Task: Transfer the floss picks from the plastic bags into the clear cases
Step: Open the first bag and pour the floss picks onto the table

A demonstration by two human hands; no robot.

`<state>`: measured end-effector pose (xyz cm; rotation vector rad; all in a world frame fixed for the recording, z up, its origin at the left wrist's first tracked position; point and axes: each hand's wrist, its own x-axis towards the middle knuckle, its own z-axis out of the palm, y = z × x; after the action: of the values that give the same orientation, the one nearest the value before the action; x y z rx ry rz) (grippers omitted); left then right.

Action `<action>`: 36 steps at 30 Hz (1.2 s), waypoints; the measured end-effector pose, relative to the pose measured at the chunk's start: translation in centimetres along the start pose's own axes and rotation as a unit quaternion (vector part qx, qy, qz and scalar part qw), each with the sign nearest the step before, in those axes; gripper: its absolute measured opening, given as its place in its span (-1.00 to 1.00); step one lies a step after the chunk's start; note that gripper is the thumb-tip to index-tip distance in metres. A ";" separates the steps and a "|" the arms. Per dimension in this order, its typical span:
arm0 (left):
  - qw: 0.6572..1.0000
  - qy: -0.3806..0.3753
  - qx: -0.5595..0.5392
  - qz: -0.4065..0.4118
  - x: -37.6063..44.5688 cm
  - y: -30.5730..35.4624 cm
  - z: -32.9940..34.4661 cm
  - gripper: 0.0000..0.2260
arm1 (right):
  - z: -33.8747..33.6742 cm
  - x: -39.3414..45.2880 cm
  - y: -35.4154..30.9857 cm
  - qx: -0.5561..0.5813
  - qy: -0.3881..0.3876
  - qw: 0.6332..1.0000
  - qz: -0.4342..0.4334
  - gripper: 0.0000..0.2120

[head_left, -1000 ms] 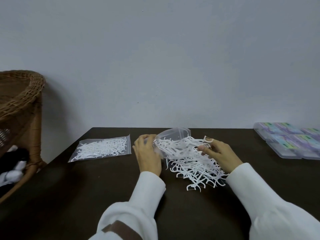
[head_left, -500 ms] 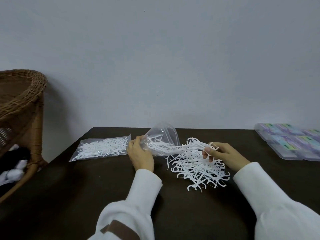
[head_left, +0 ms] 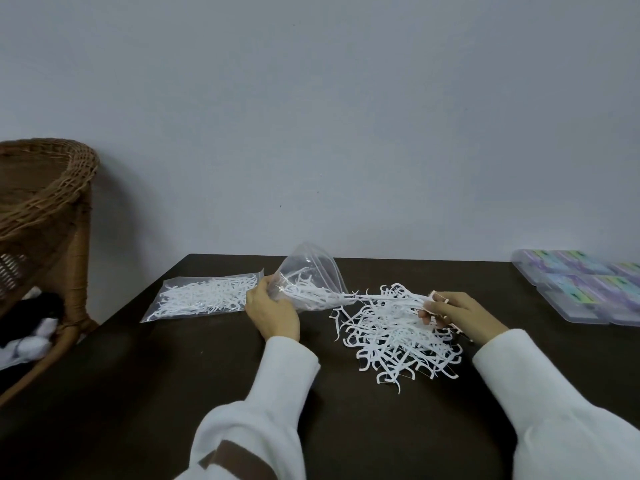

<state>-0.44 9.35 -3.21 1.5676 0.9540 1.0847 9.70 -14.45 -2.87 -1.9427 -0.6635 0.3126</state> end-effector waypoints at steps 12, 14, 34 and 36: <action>0.999 -0.037 -0.020 -0.022 -1.1 0.6 0.2 -0.55 | 1.8 -0.7 -1.1 -0.126 0.057 0.985 -0.105 -0.81; 0.999 -0.052 -0.009 0.000 -1.7 0.8 0.4 -0.54 | 2.5 -1.1 -2.2 -0.008 0.043 0.994 -0.097 -0.86; 0.896 -0.086 0.138 0.413 -4.0 -0.2 1.8 -0.57 | 3.8 -1.2 -2.9 0.047 -0.078 0.995 0.027 -0.62; 0.884 -0.080 0.145 0.437 -3.9 -0.2 1.9 -0.53 | 3.7 -1.2 -2.8 -0.025 -0.064 0.997 0.033 -0.70</action>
<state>0.17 5.21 -4.47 2.4025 0.2579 1.4112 6.08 -11.44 -2.09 -2.0075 -0.6979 0.4683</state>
